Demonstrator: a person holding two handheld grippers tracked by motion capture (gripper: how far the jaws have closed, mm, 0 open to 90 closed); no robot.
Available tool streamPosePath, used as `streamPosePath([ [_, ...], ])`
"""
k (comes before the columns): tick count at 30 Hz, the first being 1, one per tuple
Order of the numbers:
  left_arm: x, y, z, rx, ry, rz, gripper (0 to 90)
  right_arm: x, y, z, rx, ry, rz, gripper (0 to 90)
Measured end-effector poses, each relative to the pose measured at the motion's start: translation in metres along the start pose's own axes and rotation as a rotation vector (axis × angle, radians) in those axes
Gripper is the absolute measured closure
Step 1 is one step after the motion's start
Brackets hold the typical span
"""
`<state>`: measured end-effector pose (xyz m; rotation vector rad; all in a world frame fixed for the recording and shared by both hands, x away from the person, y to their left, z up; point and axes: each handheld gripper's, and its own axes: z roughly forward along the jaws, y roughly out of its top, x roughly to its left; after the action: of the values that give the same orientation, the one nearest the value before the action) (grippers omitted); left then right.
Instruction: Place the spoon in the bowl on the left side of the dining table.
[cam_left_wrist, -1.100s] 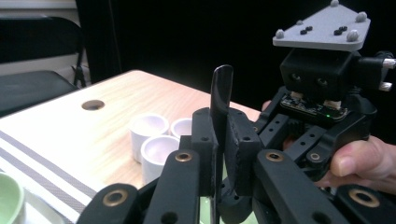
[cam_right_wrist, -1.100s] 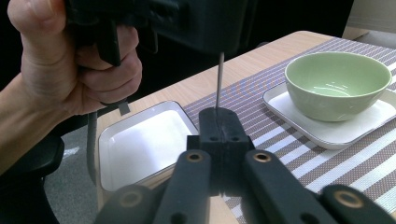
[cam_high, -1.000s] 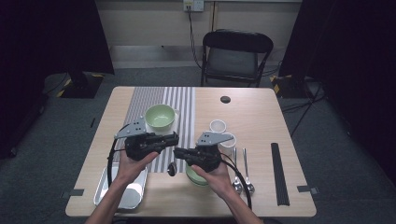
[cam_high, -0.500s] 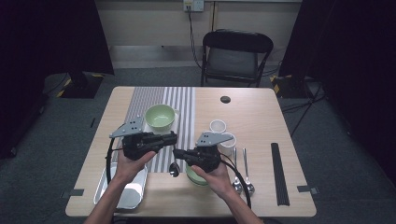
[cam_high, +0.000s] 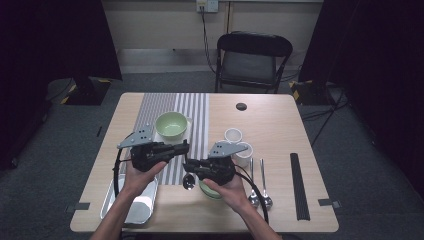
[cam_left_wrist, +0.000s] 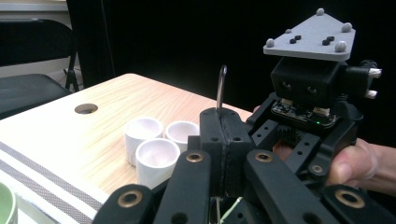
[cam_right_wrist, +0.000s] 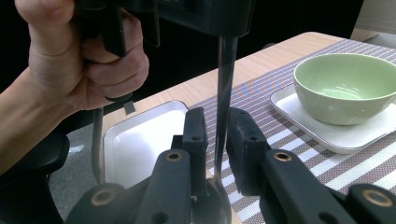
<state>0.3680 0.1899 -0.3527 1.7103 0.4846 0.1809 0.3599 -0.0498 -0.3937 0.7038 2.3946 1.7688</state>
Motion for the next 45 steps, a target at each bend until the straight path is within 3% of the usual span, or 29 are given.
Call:
streamPosePath([
  [4, 0.004, 0.0, -0.003, -0.001, 0.012, -0.012, 90.0, 0.0, 0.0, 0.0, 0.008, -0.023, 0.0, 68.4],
  [7, 0.009, -0.001, -0.004, 0.0, 0.042, -0.026, 90.0, -0.001, 0.0, -0.001, 0.012, -0.068, -0.008, 54.7],
  [13, 0.013, -0.001, -0.004, 0.013, 0.049, -0.015, 89.9, -0.008, 0.001, -0.006, 0.007, -0.105, 0.012, 44.6],
  [17, 0.015, -0.002, -0.002, 0.028, 0.073, 0.006, 89.8, -0.013, 0.001, -0.011, 0.011, -0.131, 0.036, 40.9],
  [22, 0.02, -0.001, -0.004, 0.026, 0.095, 0.003, 89.8, -0.021, -0.003, -0.024, 0.011, -0.177, 0.056, 36.0],
  [24, 0.023, 0.0, -0.005, 0.03, 0.103, 0.007, 89.8, -0.025, -0.005, -0.031, 0.0, -0.188, 0.077, 34.6],
  [27, 0.025, 0.002, -0.007, 0.031, 0.109, 0.021, 89.8, -0.028, -0.005, -0.043, -0.01, -0.219, 0.071, 33.4],
  [29, 0.028, 0.002, -0.008, 0.032, 0.109, 0.008, 89.8, -0.032, -0.007, -0.051, -0.011, -0.239, 0.075, 32.8],
  [30, 0.03, 0.003, -0.008, 0.037, 0.127, 0.02, 89.8, -0.033, -0.008, -0.053, -0.007, -0.244, 0.078, 32.5],
  [34, 0.036, 0.003, -0.011, 0.025, 0.108, -0.02, 89.8, -0.039, -0.015, -0.069, 0.009, -0.291, 0.08, 30.8],
  [35, 0.037, 0.004, -0.012, 0.026, 0.114, -0.018, 89.8, -0.041, -0.017, -0.074, 0.005, -0.305, 0.08, 30.6],
  [36, 0.038, 0.005, -0.013, 0.042, 0.147, -0.008, 89.8, -0.042, -0.018, -0.077, -0.002, -0.311, 0.084, 31.5],
  [38, 0.04, 0.007, -0.014, 0.065, 0.149, -0.006, 89.8, -0.047, -0.021, -0.089, -0.014, -0.304, 0.11, 32.7],
  [42, 0.043, 0.008, -0.016, 0.07, 0.169, 0.005, 89.8, -0.055, -0.024, -0.107, -0.026, -0.352, 0.123, 31.2],
  [45, 0.048, 0.011, -0.016, 0.08, 0.174, 0.004, 89.9, -0.06, -0.032, -0.115, -0.005, -0.382, 0.129, 29.7],
])
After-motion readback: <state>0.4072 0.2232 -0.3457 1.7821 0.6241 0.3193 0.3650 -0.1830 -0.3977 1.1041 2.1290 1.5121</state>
